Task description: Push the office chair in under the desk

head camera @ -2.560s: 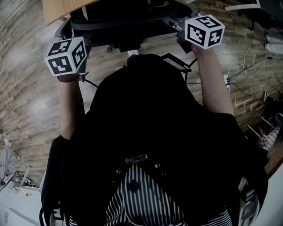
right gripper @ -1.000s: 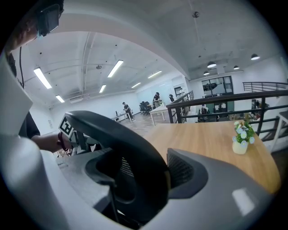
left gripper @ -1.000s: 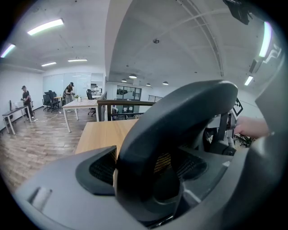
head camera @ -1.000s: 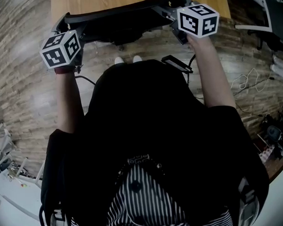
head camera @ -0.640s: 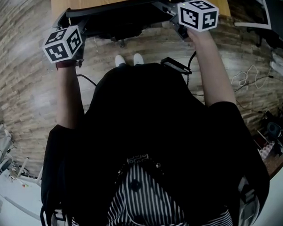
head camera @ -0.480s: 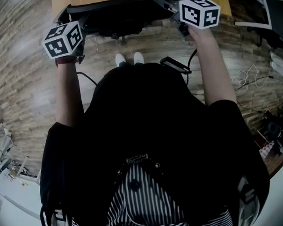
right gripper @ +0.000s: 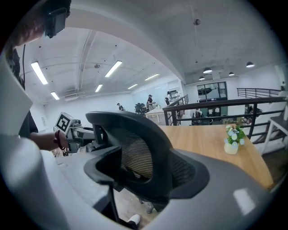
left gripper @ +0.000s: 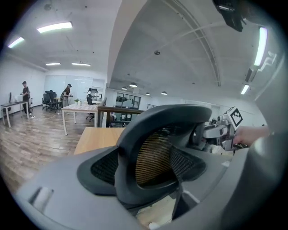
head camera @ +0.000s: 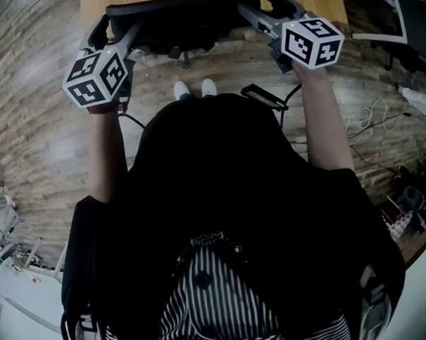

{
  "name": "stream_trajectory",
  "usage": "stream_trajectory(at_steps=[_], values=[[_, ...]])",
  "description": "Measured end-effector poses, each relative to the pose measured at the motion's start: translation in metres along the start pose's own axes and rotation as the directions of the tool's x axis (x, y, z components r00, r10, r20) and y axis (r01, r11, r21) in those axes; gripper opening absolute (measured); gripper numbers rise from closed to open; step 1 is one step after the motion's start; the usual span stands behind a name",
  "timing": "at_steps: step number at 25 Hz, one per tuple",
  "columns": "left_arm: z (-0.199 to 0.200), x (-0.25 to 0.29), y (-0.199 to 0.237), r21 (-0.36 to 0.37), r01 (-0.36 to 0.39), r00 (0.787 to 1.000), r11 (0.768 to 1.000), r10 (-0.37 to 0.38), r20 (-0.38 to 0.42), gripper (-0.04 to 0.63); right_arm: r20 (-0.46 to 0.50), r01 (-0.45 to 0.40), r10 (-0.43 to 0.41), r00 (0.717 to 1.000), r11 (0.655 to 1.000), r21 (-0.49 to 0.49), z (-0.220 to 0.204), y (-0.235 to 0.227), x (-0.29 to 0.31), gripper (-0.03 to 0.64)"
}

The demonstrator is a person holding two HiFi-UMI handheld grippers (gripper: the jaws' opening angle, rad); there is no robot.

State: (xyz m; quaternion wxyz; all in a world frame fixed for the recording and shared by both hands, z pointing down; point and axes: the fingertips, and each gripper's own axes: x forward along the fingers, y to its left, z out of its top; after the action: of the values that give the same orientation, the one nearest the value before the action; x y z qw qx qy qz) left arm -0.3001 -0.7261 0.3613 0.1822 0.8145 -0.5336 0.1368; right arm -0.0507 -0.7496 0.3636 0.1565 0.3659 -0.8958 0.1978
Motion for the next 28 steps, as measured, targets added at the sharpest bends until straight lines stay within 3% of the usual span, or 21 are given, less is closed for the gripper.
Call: stream_trajectory(at_steps=[3,5,6,8,10,11,18,28], values=[[0.006,-0.025,-0.018,0.014,0.044,0.998,0.999,-0.045,0.054,0.247,-0.012,-0.009,0.009,1.000,1.000,0.007,-0.009,0.023,-0.013,0.300],[0.011,-0.036,-0.034,0.043,0.079,0.992,0.996,-0.083,0.096,0.086,-0.021,-0.040,0.041,0.999,0.999,0.010,-0.018,0.039,-0.018,0.201],[0.013,-0.037,-0.042,0.072,0.101,0.987,0.992,-0.109,0.114,0.013,-0.026,-0.061,0.061,0.998,0.998,0.005,-0.023,0.046,-0.018,0.118],[0.013,-0.037,-0.064,0.180,0.152,0.976,0.972,-0.176,0.126,0.006,-0.029,-0.105,0.105,0.994,0.994,0.007,-0.031,0.056,-0.017,0.002],[0.008,-0.035,-0.084,0.273,0.200,0.966,0.941,-0.236,0.105,0.006,-0.018,-0.130,0.131,0.991,0.991,0.033,-0.034,0.061,-0.018,0.002],[0.006,-0.035,-0.091,0.285,0.220,0.962,0.933,-0.256,0.096,0.006,-0.011,-0.132,0.133,0.991,0.990,0.039,-0.034,0.062,-0.018,0.000],[0.007,-0.034,-0.099,0.262,0.241,0.958,0.934,-0.272,0.087,0.006,-0.009,-0.152,0.152,0.988,0.988,-0.017,-0.026,0.077,-0.018,0.000],[0.006,-0.030,-0.097,0.269,0.244,0.960,0.932,-0.272,0.070,0.006,-0.018,-0.159,0.159,0.987,0.987,-0.023,-0.027,0.074,-0.014,0.000]])
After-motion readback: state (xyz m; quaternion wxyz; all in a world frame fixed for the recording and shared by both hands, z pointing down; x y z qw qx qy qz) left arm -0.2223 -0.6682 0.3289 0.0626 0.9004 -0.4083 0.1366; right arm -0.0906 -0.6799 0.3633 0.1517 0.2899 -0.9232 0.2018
